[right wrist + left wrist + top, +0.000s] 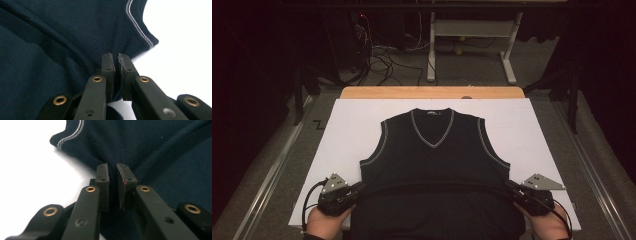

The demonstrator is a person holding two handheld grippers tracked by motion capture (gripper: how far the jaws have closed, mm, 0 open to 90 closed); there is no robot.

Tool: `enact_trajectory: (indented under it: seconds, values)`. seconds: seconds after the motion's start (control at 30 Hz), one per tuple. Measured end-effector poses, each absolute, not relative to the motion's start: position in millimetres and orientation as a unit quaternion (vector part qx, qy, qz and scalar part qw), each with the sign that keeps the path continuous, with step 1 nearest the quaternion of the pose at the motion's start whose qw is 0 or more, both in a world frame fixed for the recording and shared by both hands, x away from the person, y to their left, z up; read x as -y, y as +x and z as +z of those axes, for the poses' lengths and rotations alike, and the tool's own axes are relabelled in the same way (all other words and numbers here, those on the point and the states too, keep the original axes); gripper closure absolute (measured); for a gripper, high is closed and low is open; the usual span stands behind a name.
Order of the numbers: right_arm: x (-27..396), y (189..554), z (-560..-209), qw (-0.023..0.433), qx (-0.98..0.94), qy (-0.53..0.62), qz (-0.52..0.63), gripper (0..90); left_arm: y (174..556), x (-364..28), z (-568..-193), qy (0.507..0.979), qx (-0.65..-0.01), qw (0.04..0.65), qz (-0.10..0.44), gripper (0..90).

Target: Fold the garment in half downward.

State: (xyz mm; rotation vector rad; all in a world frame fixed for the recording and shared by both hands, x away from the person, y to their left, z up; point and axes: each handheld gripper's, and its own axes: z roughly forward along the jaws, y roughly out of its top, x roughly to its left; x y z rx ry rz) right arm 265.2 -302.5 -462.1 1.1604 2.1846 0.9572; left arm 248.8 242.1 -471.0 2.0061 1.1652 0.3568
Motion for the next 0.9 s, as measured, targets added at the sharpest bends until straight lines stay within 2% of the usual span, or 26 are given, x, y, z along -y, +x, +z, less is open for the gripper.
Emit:
enact_trajectory:
  seconds: [0.57,0.9]
  values:
    - [309,228,-461,0.234,-0.804,0.413,0.358,84.8,222,-245,-469,0.796,-0.445,0.385,0.138,76.5]
    - [311,222,-462,0.231,-0.803,0.413,0.362,82.7,217,-245,-472,0.8,-0.442,0.383,0.135,74.2]
